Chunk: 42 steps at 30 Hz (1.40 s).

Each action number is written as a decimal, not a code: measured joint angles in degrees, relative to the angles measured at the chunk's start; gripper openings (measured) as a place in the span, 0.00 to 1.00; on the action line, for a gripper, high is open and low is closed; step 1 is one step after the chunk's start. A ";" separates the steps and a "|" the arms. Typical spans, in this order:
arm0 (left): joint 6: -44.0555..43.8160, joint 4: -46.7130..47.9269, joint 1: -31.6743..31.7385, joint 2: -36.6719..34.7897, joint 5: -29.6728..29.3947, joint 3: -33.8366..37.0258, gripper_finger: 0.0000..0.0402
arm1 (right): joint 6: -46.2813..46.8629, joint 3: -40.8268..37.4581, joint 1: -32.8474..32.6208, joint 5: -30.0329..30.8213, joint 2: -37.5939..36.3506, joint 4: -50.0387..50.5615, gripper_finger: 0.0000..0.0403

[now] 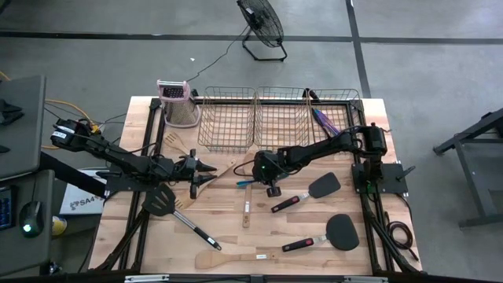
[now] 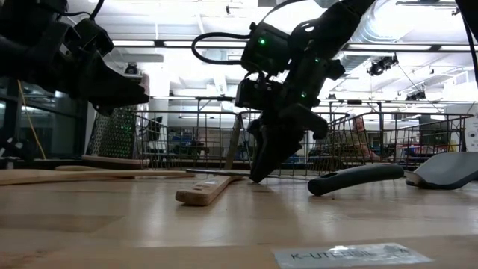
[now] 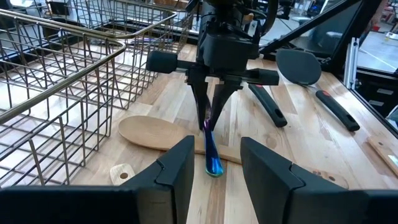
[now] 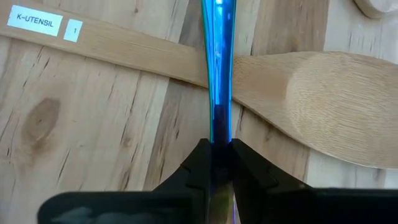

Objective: Pick & Place Kitchen Items
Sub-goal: Put the blue table knife into the right mesh basket

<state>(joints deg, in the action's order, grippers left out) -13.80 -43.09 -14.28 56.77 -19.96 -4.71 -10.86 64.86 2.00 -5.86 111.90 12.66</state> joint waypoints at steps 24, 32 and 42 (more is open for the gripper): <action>0.00 2.35 0.00 -0.02 0.00 -0.09 0.32 | 8.80 1.36 -0.09 4.46 -16.92 5.88 0.08; 0.01 3.05 0.00 -0.02 0.00 -0.07 0.32 | 10.84 1.40 -0.03 6.97 -24.18 7.17 0.08; 0.00 3.06 0.00 -0.02 0.00 -0.04 0.32 | 14.10 1.42 3.45 18.62 -31.84 13.89 0.08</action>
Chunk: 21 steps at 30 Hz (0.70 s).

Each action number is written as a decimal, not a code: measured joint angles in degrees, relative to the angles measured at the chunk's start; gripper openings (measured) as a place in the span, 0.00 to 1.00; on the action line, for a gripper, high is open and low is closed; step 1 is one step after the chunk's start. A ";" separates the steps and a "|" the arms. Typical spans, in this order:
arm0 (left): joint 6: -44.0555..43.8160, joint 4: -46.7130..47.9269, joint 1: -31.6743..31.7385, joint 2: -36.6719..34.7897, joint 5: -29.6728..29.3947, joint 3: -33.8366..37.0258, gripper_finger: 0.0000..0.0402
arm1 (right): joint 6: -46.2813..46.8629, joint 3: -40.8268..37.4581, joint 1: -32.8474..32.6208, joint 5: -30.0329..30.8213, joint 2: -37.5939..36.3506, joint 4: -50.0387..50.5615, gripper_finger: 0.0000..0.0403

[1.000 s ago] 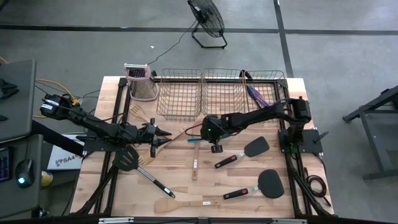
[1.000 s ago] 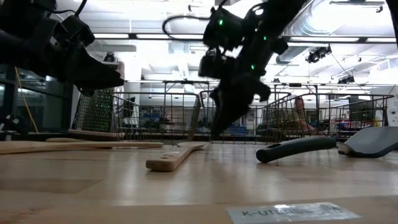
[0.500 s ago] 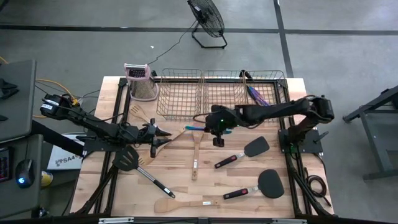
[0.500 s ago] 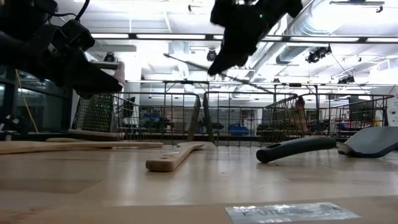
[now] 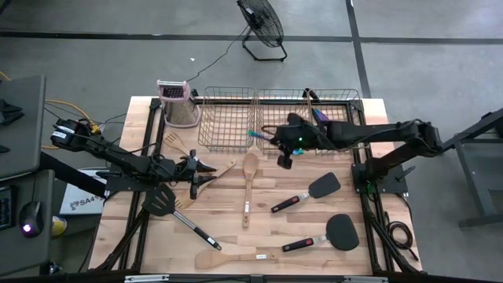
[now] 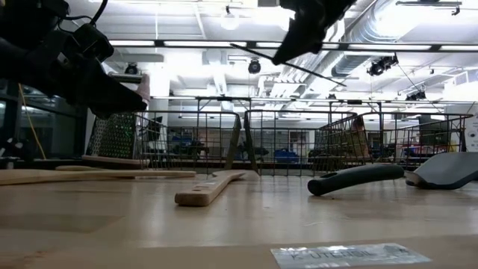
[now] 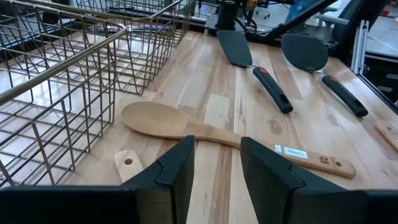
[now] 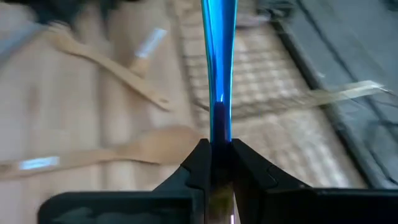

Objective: Pick & Place Kitchen Items
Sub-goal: Put the blue table knife into the right mesh basket

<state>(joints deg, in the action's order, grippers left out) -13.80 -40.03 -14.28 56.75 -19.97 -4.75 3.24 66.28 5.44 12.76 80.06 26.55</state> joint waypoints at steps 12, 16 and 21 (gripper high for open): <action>0.00 1.09 0.00 0.00 0.01 0.02 0.32 | 4.10 0.00 12.60 12.92 -4.84 21.47 0.08; 0.00 1.20 0.00 0.00 0.00 0.04 0.32 | 4.29 0.00 17.06 14.35 -4.86 23.97 0.08; 0.00 1.22 0.00 0.02 0.02 0.04 0.32 | 4.61 0.00 22.32 14.26 -4.86 24.93 0.08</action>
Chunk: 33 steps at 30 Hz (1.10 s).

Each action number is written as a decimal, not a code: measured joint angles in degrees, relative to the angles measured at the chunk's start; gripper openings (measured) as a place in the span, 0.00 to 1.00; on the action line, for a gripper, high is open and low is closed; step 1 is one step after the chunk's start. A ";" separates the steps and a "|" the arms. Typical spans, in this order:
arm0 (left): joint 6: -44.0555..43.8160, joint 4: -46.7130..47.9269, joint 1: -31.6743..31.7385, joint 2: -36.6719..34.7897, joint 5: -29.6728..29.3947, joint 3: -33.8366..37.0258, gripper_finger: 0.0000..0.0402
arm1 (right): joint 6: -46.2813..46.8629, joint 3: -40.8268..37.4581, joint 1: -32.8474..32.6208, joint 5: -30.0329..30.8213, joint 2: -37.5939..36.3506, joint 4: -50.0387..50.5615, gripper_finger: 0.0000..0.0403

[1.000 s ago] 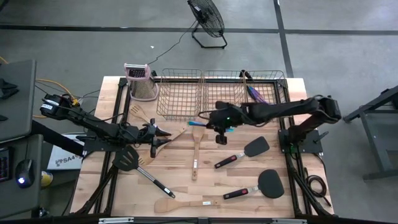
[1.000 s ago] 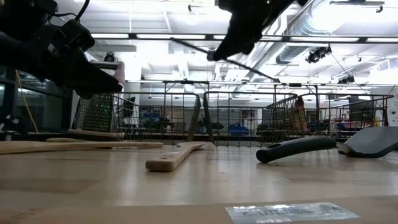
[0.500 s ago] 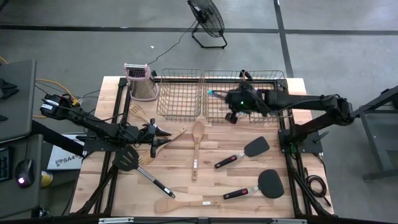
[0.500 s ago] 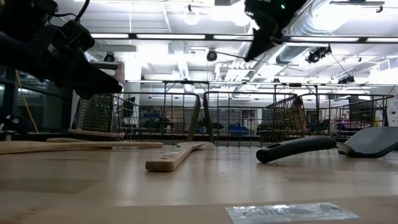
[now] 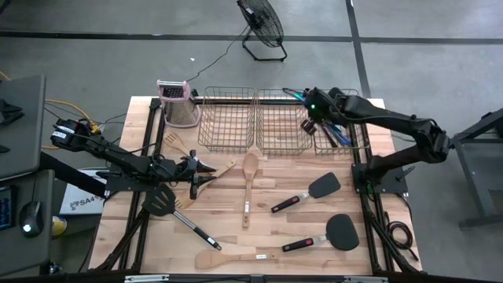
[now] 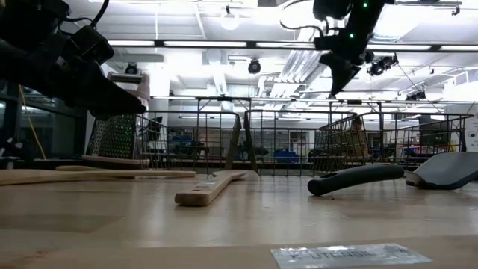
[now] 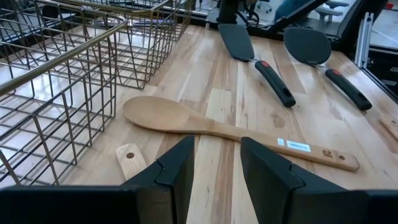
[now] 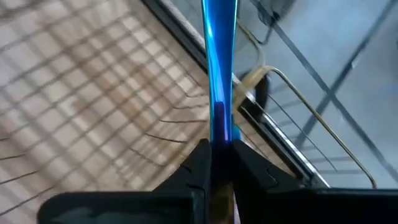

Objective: Pick & Place Kitchen Items
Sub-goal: Put the blue table knife into the right mesh basket

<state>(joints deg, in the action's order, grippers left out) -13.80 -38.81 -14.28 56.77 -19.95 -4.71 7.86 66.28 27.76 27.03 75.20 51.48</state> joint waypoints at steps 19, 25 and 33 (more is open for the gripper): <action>0.01 -0.04 0.00 -0.02 -0.01 0.00 0.32 | 2.61 -10.72 16.68 -3.58 0.00 -3.86 0.08; 0.02 -0.06 0.00 -0.02 -0.01 0.00 0.32 | 1.79 -14.91 18.54 -4.09 0.00 -5.18 0.08; 0.01 -0.07 0.00 -0.02 -0.02 0.00 0.32 | -2.62 -21.73 19.99 -7.11 0.00 -14.32 0.08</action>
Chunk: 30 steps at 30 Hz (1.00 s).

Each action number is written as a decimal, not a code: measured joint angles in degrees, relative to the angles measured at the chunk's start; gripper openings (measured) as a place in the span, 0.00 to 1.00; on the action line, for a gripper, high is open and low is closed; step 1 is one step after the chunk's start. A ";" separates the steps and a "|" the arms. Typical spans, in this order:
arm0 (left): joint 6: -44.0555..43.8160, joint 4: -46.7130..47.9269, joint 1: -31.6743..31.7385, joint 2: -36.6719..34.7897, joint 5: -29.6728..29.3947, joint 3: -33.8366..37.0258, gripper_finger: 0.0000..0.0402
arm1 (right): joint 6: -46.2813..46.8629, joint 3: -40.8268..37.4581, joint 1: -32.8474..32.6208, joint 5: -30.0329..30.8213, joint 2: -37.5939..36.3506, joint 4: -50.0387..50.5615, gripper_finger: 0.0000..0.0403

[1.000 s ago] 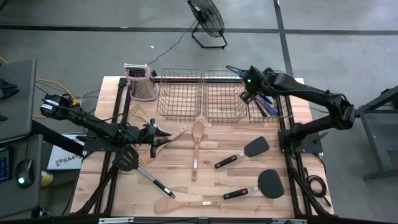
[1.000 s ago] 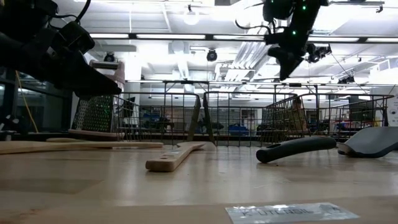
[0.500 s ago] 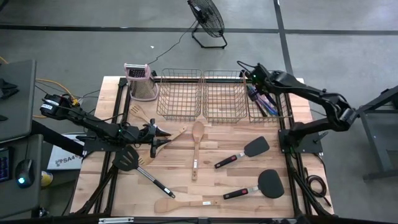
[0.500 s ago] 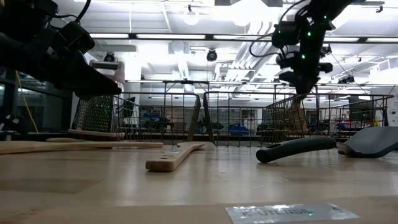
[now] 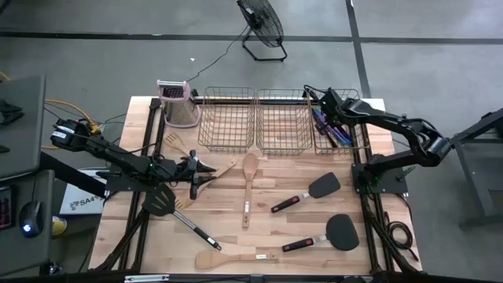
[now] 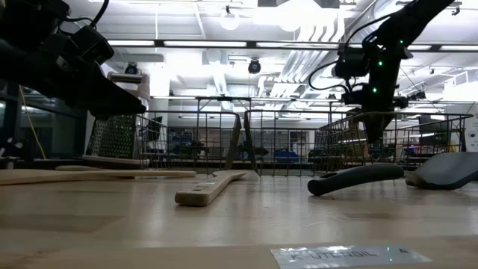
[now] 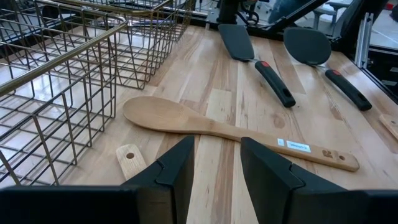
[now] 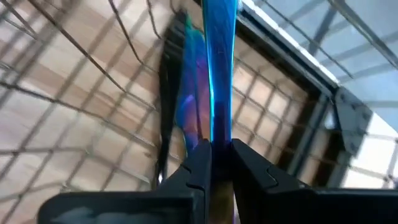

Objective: Pick & Place Kitchen Items
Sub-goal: Put the blue table knife into the right mesh basket

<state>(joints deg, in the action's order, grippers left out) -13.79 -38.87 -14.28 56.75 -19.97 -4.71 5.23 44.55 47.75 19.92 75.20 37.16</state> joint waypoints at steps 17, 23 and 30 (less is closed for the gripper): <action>-0.01 0.00 0.00 0.01 0.00 0.00 0.32 | -4.37 -3.76 1.89 -4.46 0.11 -4.72 0.08; 0.01 0.02 0.00 0.00 0.00 0.00 0.32 | -7.30 -5.97 3.90 -6.06 0.11 -7.53 0.08; 0.01 0.02 0.02 0.00 0.00 0.00 0.32 | -8.96 -8.35 5.64 -6.47 0.13 -10.27 0.08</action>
<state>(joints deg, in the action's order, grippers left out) -13.78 -38.85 -14.26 56.75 -19.97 -4.71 -3.73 36.21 53.39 13.45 75.33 26.90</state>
